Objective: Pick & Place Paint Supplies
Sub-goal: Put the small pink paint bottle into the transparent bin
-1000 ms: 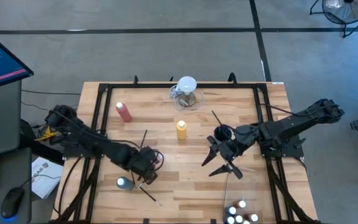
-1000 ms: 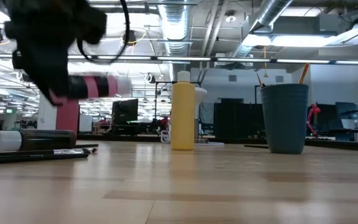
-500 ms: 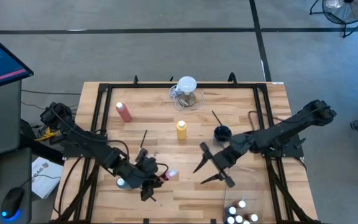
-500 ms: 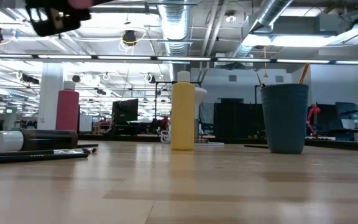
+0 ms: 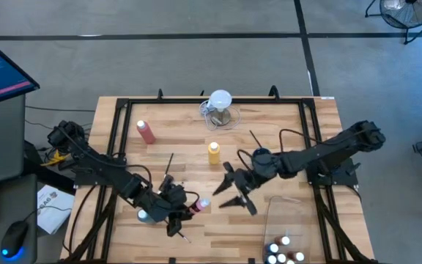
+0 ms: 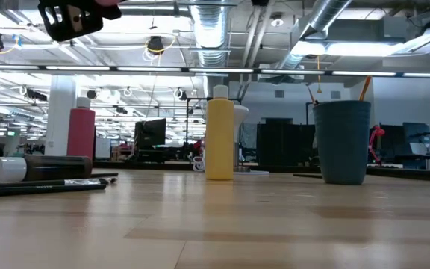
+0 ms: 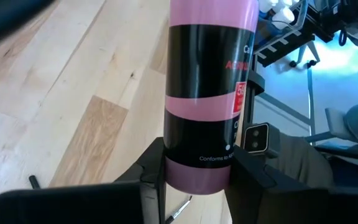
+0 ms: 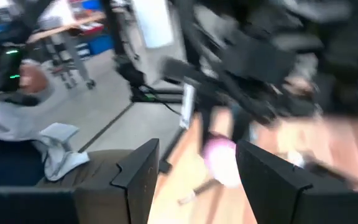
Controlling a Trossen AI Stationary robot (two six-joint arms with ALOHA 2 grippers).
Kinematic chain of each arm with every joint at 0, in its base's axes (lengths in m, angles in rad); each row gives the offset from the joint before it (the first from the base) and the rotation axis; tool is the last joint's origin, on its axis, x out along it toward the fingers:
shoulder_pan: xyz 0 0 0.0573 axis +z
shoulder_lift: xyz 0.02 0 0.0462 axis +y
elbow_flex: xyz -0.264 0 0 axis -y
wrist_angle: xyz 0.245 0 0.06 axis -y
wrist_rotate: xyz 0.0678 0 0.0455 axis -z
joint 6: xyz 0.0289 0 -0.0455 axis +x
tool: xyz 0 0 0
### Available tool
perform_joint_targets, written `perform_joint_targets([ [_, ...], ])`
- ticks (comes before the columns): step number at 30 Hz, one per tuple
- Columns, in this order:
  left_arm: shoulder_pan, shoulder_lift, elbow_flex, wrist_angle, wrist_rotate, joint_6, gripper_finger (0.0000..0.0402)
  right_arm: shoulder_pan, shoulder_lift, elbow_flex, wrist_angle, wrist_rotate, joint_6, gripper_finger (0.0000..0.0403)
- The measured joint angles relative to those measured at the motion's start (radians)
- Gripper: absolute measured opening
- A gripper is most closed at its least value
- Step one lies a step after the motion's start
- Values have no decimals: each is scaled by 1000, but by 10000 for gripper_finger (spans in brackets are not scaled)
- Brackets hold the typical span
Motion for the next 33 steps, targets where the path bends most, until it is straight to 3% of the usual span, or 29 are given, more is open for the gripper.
perform_joint_targets([
  [10, 10, 0, 0, 7, 0, 23, 86, -78, 98, 7, -12, 13, 158, 212],
  [16, 10, 0, 0, 7, 0, 24, 86, -73, 148, 76, -16, -62, 159, 255],
  [28, 10, 0, 0, 6, -9, 35, 86, -37, 147, 85, -22, -11, 159, 349],
  [33, 26, 0, 0, 6, -12, 41, 86, -37, 147, 85, -33, -7, 167, 370],
])
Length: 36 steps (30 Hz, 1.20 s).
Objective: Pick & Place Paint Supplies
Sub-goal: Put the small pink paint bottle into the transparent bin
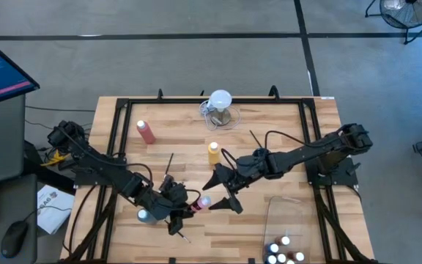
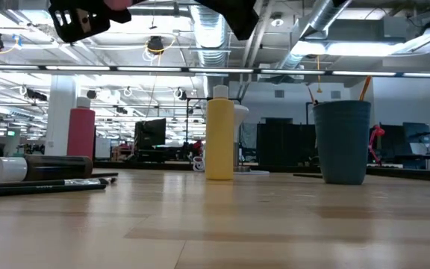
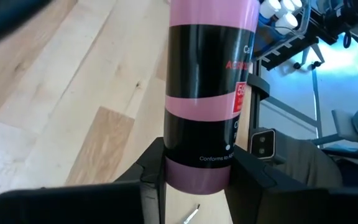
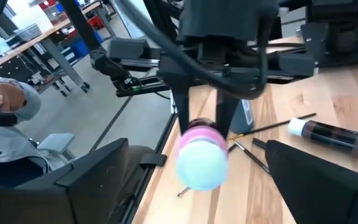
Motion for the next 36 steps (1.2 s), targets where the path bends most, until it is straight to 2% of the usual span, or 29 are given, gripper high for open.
perform_joint_targets([
  [10, 85, 0, 1, 28, 61, 61, 86, -1, 0, 0, -1, 23, 0, 367],
  [16, 85, 0, 1, 34, 75, 79, 86, -1, 0, 0, -31, 23, 0, 359],
  [28, 96, 0, 1, 49, 75, 81, 86, -8, 0, 0, -30, 33, 0, 297],
  [36, 113, 0, 1, 61, 74, 96, 86, -8, 0, 0, -30, 30, 0, 289],
])
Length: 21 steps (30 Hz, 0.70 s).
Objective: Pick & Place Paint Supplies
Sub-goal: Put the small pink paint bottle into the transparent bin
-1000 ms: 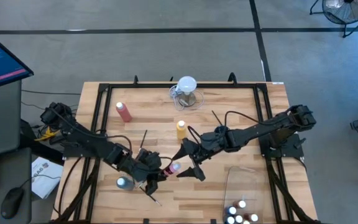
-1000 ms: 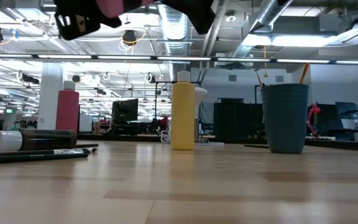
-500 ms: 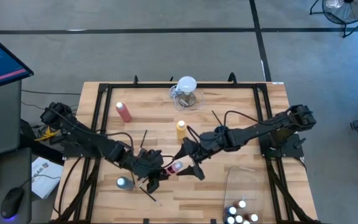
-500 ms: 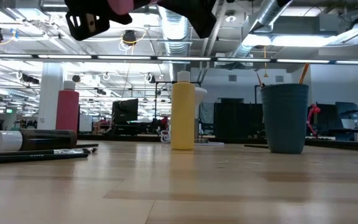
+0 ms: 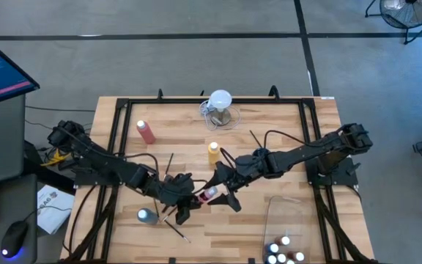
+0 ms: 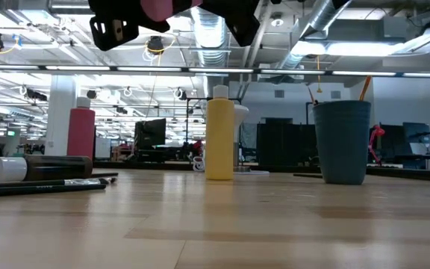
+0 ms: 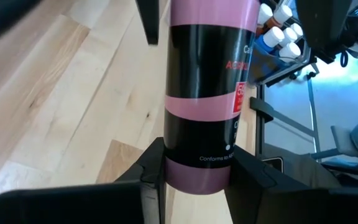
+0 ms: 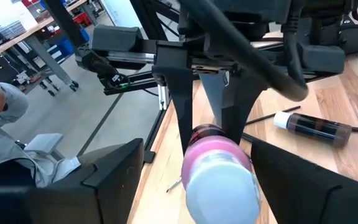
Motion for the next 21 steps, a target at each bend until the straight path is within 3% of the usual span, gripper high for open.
perform_joint_targets([
  [10, 1, 0, 0, 22, 4, 13, 86, 0, 0, 0, -25, 0, 0, 268],
  [21, 1, 0, 0, 23, 18, 11, 86, -1, 0, 0, -19, 4, -8, 142],
])
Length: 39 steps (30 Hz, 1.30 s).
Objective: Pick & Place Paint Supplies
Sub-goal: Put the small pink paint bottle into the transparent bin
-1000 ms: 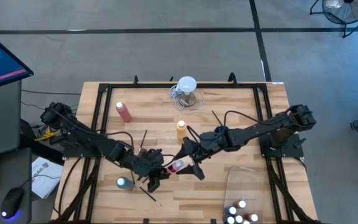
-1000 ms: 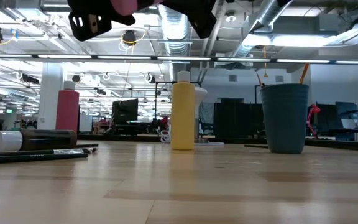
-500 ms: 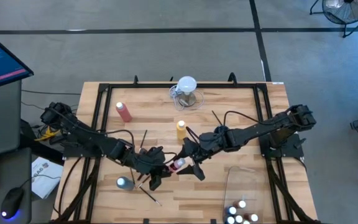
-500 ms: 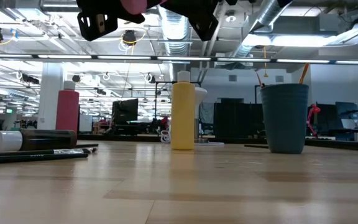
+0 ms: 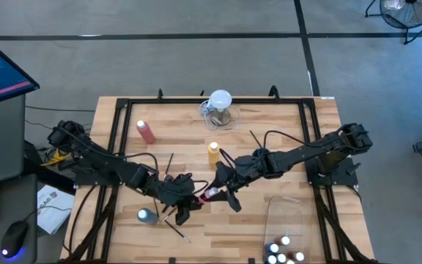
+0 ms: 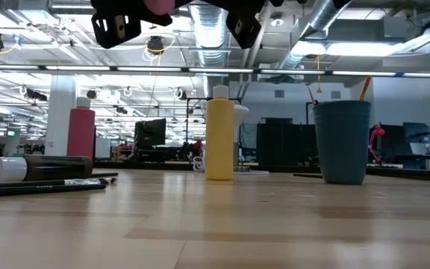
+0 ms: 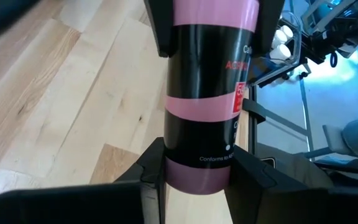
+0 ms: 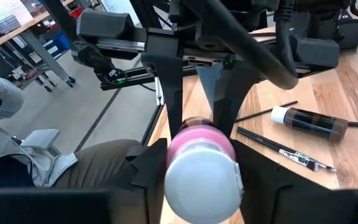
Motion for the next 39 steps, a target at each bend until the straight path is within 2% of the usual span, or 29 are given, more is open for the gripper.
perform_joint_targets([
  [7, 0, 0, 0, 3, 20, -3, 97, 0, 0, 0, 1, 0, 0, 133],
  [14, -39, -5, 0, 1, 151, -15, 169, 4, 0, 0, -14, -14, 19, 133],
  [17, -76, -23, 1, -22, 160, -33, 196, 6, 0, 0, -31, -2, 23, 133],
  [20, -114, -41, -1, -53, 147, -38, 212, 16, -5, 17, -129, 4, 24, 133],
  [25, -180, -63, -1, -73, 69, -29, 219, 97, -13, 96, -399, 135, 53, 133],
  [30, -214, -67, -1, -75, 7, 18, 214, 216, -13, 293, -866, 283, 178, 141],
  [35, -212, -67, -1, -77, -18, 87, 214, 374, -15, 484, -1234, 426, 429, 133],
  [39, -204, -67, -1, -77, -17, 142, 214, 525, -17, 593, -1442, 483, 696, 133],
])
